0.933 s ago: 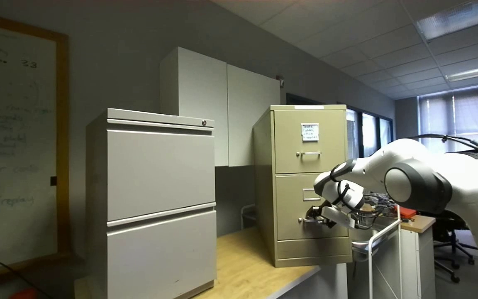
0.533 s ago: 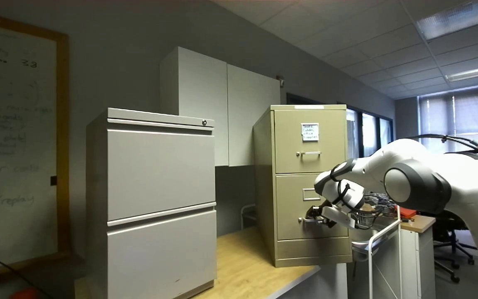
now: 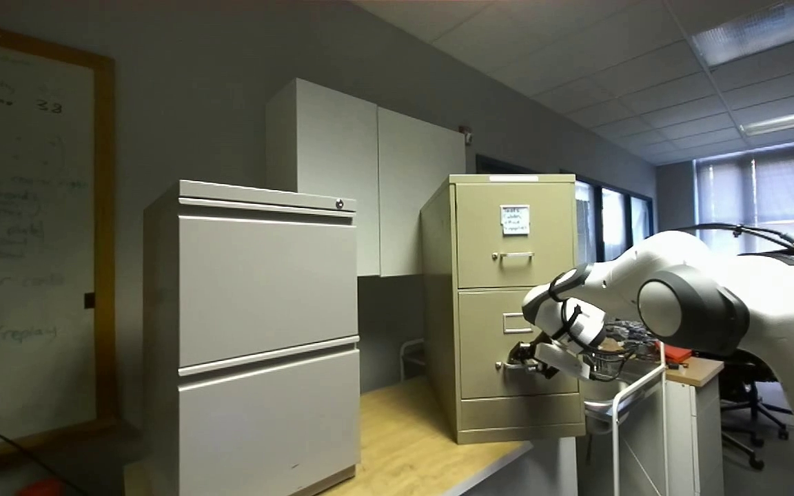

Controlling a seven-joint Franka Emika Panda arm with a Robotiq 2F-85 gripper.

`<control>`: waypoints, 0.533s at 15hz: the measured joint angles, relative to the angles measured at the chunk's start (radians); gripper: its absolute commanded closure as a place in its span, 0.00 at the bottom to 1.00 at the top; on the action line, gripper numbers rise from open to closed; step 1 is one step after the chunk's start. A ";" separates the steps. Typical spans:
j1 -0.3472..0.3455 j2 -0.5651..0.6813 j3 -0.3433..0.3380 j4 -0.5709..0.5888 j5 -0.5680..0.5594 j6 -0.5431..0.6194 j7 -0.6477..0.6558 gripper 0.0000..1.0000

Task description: Open the bottom drawer of the right cabinet

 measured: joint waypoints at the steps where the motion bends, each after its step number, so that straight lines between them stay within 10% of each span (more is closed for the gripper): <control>1: -0.003 -0.005 0.003 -0.006 0.017 -0.004 -0.021 1.00; 8: 0.026 -0.034 0.054 -0.103 0.318 0.280 -0.095 1.00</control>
